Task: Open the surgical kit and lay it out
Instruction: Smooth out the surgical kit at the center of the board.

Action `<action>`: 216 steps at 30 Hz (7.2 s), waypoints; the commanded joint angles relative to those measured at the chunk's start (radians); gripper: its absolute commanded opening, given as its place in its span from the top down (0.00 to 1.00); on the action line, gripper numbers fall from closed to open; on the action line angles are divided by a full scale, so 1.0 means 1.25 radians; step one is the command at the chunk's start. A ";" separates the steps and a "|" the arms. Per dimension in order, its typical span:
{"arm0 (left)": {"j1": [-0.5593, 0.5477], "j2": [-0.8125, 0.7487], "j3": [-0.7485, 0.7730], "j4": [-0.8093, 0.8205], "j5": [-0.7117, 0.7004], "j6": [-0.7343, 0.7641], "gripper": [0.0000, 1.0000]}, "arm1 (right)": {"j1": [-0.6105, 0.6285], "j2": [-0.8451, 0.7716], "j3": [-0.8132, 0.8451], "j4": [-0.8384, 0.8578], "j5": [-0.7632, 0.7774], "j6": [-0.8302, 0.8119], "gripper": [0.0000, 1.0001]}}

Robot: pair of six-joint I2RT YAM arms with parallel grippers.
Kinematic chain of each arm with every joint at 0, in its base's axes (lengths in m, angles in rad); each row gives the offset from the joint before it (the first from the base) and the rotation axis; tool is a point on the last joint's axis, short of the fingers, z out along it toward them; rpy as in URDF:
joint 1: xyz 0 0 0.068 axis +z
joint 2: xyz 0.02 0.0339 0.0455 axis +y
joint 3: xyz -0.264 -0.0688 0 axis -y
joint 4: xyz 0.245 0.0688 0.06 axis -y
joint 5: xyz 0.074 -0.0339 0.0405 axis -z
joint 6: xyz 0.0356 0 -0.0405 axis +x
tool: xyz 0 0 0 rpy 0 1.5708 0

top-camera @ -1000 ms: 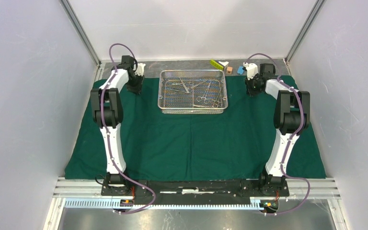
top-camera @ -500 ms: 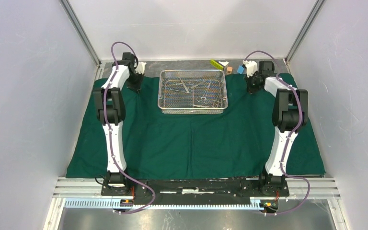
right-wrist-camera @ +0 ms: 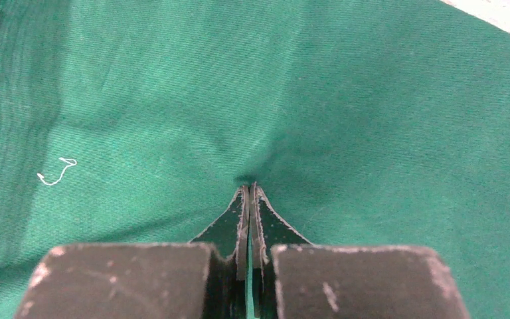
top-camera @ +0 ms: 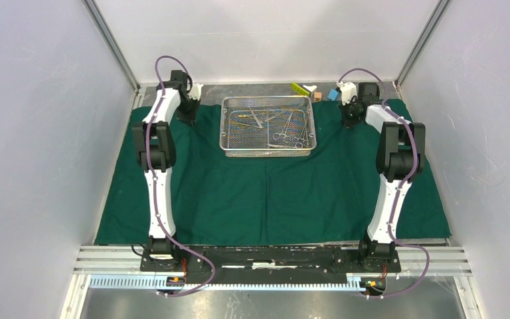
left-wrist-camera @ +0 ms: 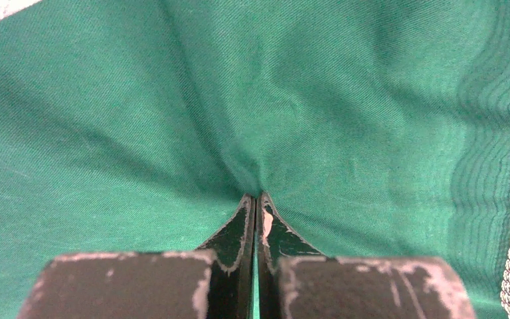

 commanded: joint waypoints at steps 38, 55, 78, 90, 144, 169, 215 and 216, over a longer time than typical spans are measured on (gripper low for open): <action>0.024 -0.074 0.009 0.036 -0.063 0.007 0.54 | -0.040 -0.137 -0.107 -0.018 0.015 -0.028 0.60; 0.091 -0.779 -0.878 0.261 0.001 0.283 0.00 | -0.105 -0.690 -0.612 -0.124 0.017 -0.357 0.19; 0.247 -1.007 -1.343 0.234 -0.057 0.604 0.01 | -0.140 -0.922 -0.959 -0.334 0.110 -0.645 0.17; 0.249 -1.025 -1.304 0.239 -0.087 0.591 0.00 | -0.140 -0.973 -0.957 -0.382 0.159 -0.655 0.13; 0.115 -0.057 -0.188 0.257 -0.259 0.095 0.00 | -0.167 -0.040 -0.002 -0.013 0.161 -0.090 0.02; 0.411 -0.820 -0.975 0.176 0.131 0.465 0.00 | -0.290 -0.786 -0.715 -0.220 0.004 -0.549 0.02; 0.726 -1.074 -1.195 0.119 0.240 0.732 0.00 | -0.522 -1.021 -0.807 -0.487 -0.024 -0.822 0.02; 0.726 -1.083 -1.202 0.117 0.234 0.743 0.00 | -0.527 -1.022 -0.818 -0.483 -0.011 -0.833 0.02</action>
